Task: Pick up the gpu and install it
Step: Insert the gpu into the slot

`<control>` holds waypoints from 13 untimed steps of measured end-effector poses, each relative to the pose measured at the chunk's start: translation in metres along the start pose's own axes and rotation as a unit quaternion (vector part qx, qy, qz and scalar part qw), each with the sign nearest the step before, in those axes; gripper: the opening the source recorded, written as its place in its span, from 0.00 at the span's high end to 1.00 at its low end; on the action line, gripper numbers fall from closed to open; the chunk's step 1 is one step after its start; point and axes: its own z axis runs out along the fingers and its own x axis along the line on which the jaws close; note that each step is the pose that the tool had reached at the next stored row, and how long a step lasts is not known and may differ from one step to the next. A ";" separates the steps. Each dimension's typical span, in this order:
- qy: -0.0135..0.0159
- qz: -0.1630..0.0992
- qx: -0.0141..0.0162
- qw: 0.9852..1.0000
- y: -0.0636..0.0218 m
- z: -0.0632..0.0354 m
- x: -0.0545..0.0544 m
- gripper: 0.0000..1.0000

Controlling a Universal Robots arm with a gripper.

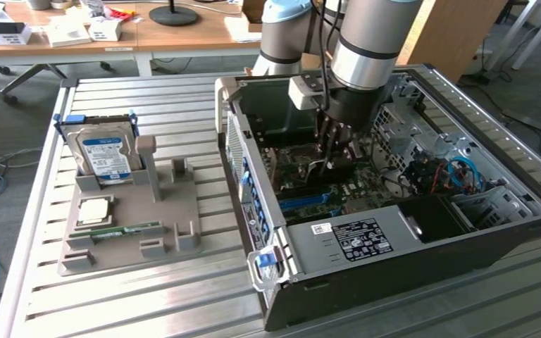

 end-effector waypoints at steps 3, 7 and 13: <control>0.000 0.000 0.000 1.000 0.0000 0.0000 0.000 0.74; 0.000 0.000 0.000 1.000 0.0001 0.0014 0.000 0.74; 0.000 0.000 0.000 1.000 0.0000 0.0050 0.000 0.74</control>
